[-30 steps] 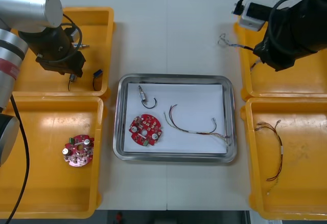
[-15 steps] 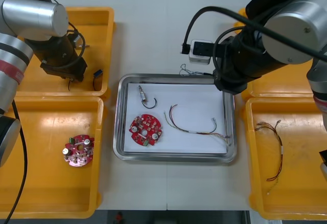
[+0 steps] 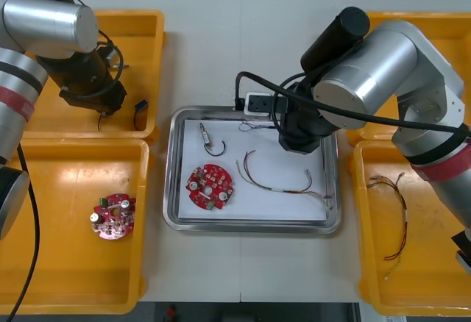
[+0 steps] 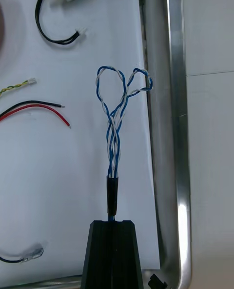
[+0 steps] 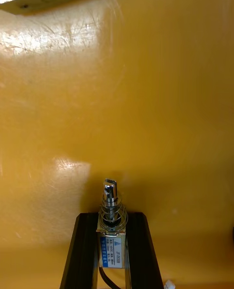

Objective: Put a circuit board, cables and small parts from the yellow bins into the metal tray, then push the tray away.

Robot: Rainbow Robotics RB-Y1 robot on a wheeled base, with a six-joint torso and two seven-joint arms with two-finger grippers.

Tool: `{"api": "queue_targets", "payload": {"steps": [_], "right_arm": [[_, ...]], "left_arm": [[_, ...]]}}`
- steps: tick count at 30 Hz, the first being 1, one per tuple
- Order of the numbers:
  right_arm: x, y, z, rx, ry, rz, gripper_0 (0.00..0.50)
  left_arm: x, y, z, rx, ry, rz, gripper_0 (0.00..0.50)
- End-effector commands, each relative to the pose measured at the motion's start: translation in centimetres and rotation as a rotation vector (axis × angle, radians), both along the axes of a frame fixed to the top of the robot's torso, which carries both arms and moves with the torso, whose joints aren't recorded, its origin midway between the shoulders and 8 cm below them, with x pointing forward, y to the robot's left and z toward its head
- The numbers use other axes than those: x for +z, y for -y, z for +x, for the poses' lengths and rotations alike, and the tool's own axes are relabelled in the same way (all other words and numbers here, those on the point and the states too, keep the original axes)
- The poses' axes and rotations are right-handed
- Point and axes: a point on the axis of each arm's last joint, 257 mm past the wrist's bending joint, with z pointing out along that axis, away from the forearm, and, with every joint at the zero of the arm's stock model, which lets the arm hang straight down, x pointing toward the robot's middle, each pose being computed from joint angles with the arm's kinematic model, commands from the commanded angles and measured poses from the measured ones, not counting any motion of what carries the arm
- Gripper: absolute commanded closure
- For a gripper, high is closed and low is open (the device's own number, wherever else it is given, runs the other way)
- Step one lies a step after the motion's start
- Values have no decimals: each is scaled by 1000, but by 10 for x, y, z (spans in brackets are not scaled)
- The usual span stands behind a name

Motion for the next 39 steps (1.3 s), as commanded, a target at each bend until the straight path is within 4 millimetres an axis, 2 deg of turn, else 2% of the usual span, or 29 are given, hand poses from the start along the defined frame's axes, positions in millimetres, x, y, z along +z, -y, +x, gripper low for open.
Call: {"api": "queue_targets", "payload": {"steps": [1,5,15,18,19,21,22,23,31,39], "right_arm": [[-23,-3,-1,6,-19,-18,500],[-34,1,2,9,-23,-33,500],[-48,13,6,12,-23,-43,500],[-50,19,5,9,-29,-48,367],[-52,20,4,9,-33,-48,205],[-54,24,3,4,-39,-49,72],[-54,26,3,1,-41,-49,22],[-53,27,3,-1,-41,-48,0],[-45,25,0,4,-34,-33,0],[-28,21,0,-2,-16,-11,0]], "left_arm": [[18,-16,8,-72,30,57,500],[29,-16,11,-69,50,47,500],[77,-14,6,-62,93,65,500],[90,-13,3,-61,103,66,500],[96,-12,1,-63,108,71,499],[102,-10,-2,-68,111,81,500],[107,-8,-3,-72,116,87,500],[110,-6,-6,-74,114,88,500],[122,18,-21,-72,109,85,500],[136,65,-27,-30,161,-1,500]]}}
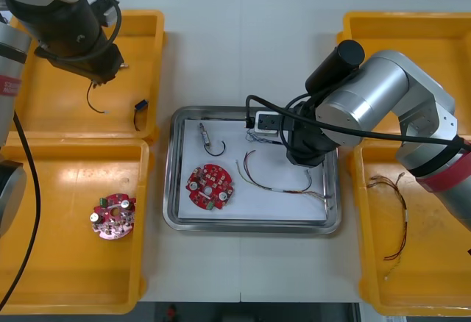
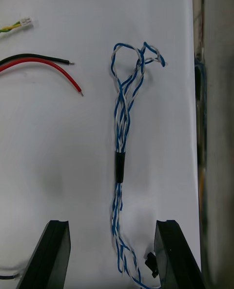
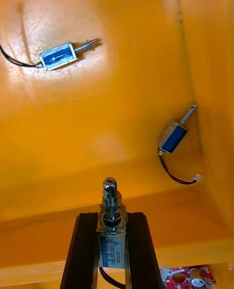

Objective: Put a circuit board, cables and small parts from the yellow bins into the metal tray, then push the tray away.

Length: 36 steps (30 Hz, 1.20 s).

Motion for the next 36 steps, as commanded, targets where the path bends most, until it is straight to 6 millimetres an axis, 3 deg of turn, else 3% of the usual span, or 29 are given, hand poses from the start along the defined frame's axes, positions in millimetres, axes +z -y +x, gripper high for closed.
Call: {"api": "queue_targets", "payload": {"steps": [1,10,15,21,30,36], "right_arm": [[17,0,-3,5,20,15,0],[62,-6,-10,18,91,19,0],[86,11,-20,-29,102,-9,0],[100,39,-34,-125,48,-17,0],[159,58,-29,-403,128,229,0],[170,80,-34,-584,132,360,0]], "left_arm": [[28,34,4,76,89,-101,500],[34,78,-1,79,136,-144,499],[32,98,-6,82,141,-160,500],[26,114,-11,98,136,-170,499],[15,150,-20,130,130,-218,497],[6,186,-26,136,134,-254,499]]}}
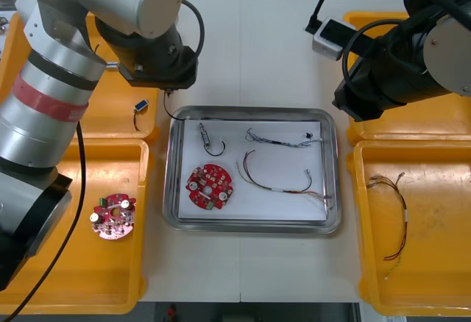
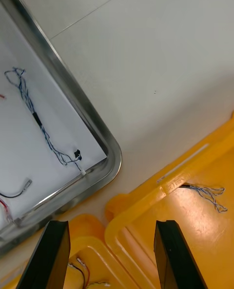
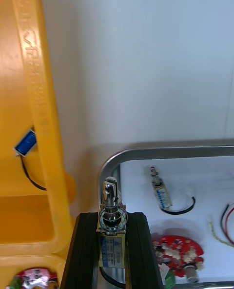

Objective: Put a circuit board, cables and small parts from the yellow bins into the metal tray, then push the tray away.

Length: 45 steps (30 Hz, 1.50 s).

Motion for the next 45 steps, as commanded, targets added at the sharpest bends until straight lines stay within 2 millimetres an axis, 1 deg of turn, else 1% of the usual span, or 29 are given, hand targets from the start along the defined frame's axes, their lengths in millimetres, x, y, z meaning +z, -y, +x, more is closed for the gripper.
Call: {"api": "queue_targets", "payload": {"steps": [1,2,4,7,10,11,14,16,18,19,20,23,28,29,32,38,45], "right_arm": [[10,24,-11,-173,15,148,0],[9,27,-12,-192,11,162,0],[6,40,-19,-266,-5,214,0],[2,51,-26,-333,-24,260,0],[-4,69,-36,-433,-62,332,0],[-5,72,-37,-449,-67,345,0],[-7,89,-42,-528,-84,397,0],[-10,104,-45,-591,-89,426,0],[-12,116,-48,-635,-88,441,0],[-13,123,-49,-657,-86,447,0],[-13,127,-50,-668,-85,449,0],[-16,153,-55,-740,-70,457,0],[-22,179,-63,-812,-62,465,0],[-23,181,-64,-817,-63,465,0],[-28,195,-71,-855,-65,467,0],[-43,210,-86,-903,-93,462,0],[-62,218,-102,-932,-143,452,0]], "left_arm": [[6,56,-6,-46,48,-46,499],[4,60,-8,-49,50,-46,500],[-1,75,-11,-48,52,-65,500],[-9,88,-14,-47,55,-72,500],[-19,108,-21,-47,56,-86,498],[-21,110,-22,-46,52,-89,498],[-30,122,-25,-43,46,-100,498],[-42,128,-24,-34,35,-106,499],[-50,133,-21,-35,35,-106,497],[-56,133,-20,-29,30,-102,497],[-58,134,-18,-27,32,-104,499],[-72,139,-14,-25,29,-101,497],[-90,139,-8,-13,27,-85,499],[-91,139,-7,-11,26,-83,497],[-101,137,-2,-4,22,-81,497],[-116,134,-1,-7,33,-65,499],[-116,136,-3,-8,26,-72,495]]}}
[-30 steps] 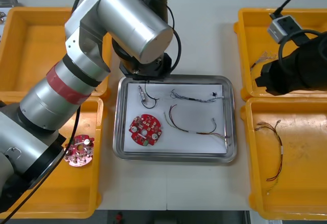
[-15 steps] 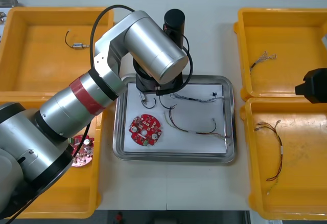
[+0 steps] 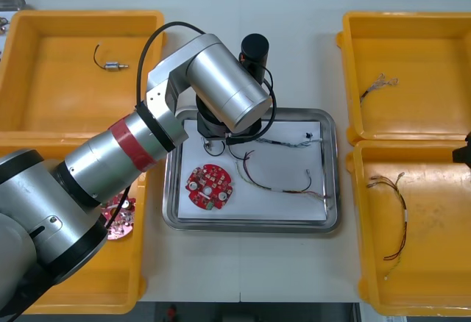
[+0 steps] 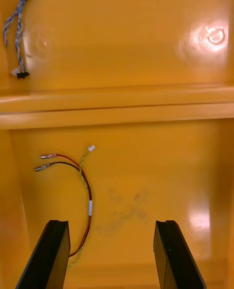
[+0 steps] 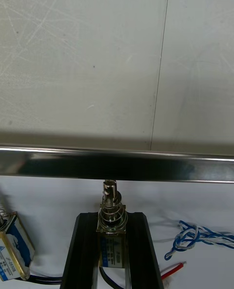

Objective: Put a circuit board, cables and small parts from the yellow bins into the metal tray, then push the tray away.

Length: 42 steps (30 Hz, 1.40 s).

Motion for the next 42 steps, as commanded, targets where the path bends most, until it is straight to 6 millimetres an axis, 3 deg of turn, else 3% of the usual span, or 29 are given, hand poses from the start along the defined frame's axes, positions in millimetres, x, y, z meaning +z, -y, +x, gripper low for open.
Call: {"api": "queue_targets", "payload": {"steps": [1,2,5,13,24,30,34,42], "right_arm": [[0,20,-17,-43,-12,-24,0],[-3,21,-20,-46,-21,-22,0],[-8,21,-24,-46,-35,-17,0],[-11,18,-26,-34,-45,-6,0],[-10,16,-26,-28,-44,-2,0],[-7,11,-26,0,-43,-3,0],[-5,-1,-28,54,-54,-2,0],[-2,-30,-31,194,-82,-46,0]], "left_arm": [[6,25,-7,-83,17,3,457],[6,24,-6,-82,19,2,253],[9,26,-7,-85,21,0,0],[23,22,-17,-76,3,2,0],[72,5,-30,-74,6,-22,0],[108,-28,-33,-103,10,-19,0],[127,-56,-36,-117,2,-2,0],[166,-96,-25,-173,71,5,0]]}}
